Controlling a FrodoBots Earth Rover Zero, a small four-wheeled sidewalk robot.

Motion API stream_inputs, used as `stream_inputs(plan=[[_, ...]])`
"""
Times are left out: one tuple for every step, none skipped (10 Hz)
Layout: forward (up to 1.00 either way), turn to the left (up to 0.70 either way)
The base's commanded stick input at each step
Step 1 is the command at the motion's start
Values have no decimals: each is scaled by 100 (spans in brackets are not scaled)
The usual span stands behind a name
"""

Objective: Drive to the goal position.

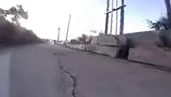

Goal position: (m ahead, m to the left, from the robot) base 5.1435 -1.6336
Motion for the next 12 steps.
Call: stream_inputs(plan=[[70,0],[70,0],[70,0],[70,3],[70,13],[70,24],[70,20],[70,10],[70,0],[70,0],[70,0],[70,-27]])
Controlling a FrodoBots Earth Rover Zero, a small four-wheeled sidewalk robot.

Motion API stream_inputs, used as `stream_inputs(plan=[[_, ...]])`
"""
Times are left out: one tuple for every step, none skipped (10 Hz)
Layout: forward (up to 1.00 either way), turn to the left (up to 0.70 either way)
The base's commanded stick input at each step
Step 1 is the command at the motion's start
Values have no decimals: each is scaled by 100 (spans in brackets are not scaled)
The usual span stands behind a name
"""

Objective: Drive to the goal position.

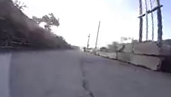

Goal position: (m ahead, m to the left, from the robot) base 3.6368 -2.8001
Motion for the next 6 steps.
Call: stream_inputs(plan=[[70,-27],[70,-27],[70,0],[70,0],[70,0],[70,0]])
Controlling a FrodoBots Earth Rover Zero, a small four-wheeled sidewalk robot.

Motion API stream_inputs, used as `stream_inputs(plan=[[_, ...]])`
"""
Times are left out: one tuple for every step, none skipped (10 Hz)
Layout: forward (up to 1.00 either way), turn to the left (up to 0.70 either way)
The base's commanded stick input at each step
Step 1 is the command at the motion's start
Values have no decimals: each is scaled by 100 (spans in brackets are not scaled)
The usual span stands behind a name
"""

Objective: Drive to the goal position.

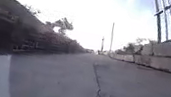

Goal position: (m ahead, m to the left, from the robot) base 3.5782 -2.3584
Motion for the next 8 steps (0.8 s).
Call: stream_inputs(plan=[[70,0],[70,0],[70,0],[70,-1],[70,-12],[70,-22],[70,-21],[70,-10]])
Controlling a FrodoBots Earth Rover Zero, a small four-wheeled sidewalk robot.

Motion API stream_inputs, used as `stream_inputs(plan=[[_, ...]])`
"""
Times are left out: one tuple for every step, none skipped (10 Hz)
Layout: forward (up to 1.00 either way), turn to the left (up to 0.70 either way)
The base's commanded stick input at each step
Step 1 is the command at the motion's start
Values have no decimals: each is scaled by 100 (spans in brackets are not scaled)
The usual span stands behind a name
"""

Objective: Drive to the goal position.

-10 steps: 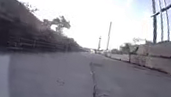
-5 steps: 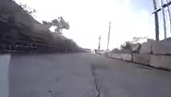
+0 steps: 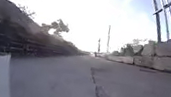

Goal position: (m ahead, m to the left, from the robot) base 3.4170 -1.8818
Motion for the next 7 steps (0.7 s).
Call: stream_inputs(plan=[[70,0],[70,0],[70,0],[70,0],[70,0],[70,0],[70,0]])
